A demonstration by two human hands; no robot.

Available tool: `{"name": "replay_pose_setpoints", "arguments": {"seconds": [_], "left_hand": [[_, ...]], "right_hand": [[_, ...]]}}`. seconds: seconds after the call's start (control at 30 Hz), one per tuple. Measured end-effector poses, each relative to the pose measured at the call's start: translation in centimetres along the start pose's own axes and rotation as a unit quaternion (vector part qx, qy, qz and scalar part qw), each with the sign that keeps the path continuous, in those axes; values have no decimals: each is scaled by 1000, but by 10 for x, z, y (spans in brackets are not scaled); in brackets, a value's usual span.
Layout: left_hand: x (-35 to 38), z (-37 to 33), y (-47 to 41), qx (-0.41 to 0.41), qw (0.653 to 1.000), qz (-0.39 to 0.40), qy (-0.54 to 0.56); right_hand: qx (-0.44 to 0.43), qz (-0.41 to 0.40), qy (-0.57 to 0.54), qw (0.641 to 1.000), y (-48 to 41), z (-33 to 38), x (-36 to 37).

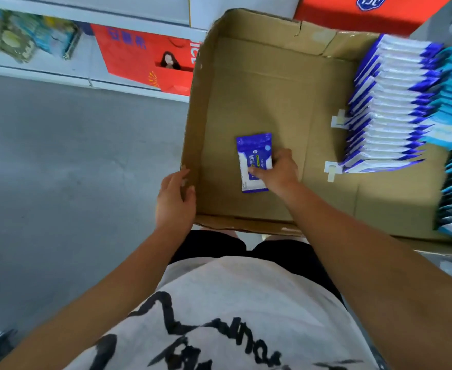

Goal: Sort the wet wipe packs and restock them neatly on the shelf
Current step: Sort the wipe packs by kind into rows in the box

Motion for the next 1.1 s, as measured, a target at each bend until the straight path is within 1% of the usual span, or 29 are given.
{"name": "replay_pose_setpoints", "arguments": {"seconds": [0.03, 0.1, 0.13, 0.17, 0.2, 0.27, 0.3, 0.33, 0.4, 0.47, 0.5, 0.57, 0.63, 0.7, 0.73, 0.77, 0.83, 0.87, 0.93, 0.97, 1.03, 1.1], "left_hand": [[-2, -4, 3, 23, 999, -25, -33], [-6, -19, 8, 97, 989, -79, -79], [-4, -27, 12, 129, 984, -85, -86], [2, -36, 15, 143, 984, -67, -80], [10, -46, 18, 131, 989, -30, -67], [32, -67, 27, 53, 996, 70, -29], [43, -79, 33, 18, 993, 117, -1], [54, -91, 39, 5, 988, 153, 29], [74, -113, 52, 19, 977, 200, 75], [94, -134, 64, 53, 972, 210, 93], [105, -145, 70, 81, 972, 206, 80], [126, -170, 82, 146, 968, 201, 40], [152, -192, 93, 208, 955, 210, 6], [180, -210, 103, 280, 937, 204, -41], [195, -216, 106, 303, 931, 197, -57], [208, -220, 110, 309, 929, 191, -67], [229, -226, 117, 291, 941, 164, -48], [236, -227, 118, 262, 955, 137, -24], [246, -226, 118, 173, 981, 81, 29], [249, -226, 118, 132, 988, 65, 50], [255, -224, 120, 89, 991, 56, 78], [258, -222, 119, 75, 991, 56, 94]], "right_hand": [[23, 16, -29, 999, 4, -3, 0], [71, 29, -125, 989, 14, -10, -4], [101, 32, -175, 979, 20, -13, -8], [132, 41, -218, 966, 26, -17, -14], [162, 62, -255, 951, 33, -21, -21], [200, 115, -318, 920, 45, -30, -39], [205, 132, -339, 908, 50, -36, -50], [204, 146, -359, 899, 56, -40, -64], [195, 149, -385, 890, 60, -57, -90], [193, 117, -397, 890, 57, -81, -116], [194, 79, -384, 899, 51, -96, -130], [183, -29, -307, 934, 36, -131, -161], [135, -115, -213, 961, 21, -157, -195], [94, -151, -160, 971, 4, -176, -223], [81, -153, -144, 974, -4, -183, -235], [70, -152, -127, 978, -12, -190, -243], [21, -153, -83, 985, -28, -200, -256], [-16, -150, -61, 987, -35, -202, -261], [-97, -133, -15, 986, -49, -200, -266], [-134, -122, 15, 983, -55, -196, -266], [-207, -118, 68, 969, -68, -183, -262], [-286, -117, 107, 945, -80, -164, -253]]}}
Point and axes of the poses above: each hand's wrist, its own y-axis away from the middle knuckle, its own x-axis out of the palm, z = x × y, the point moved 3 cm from there along -y, towards the middle knuckle, and after that the axes turned 15 degrees about -z, right-handed, at the moved point
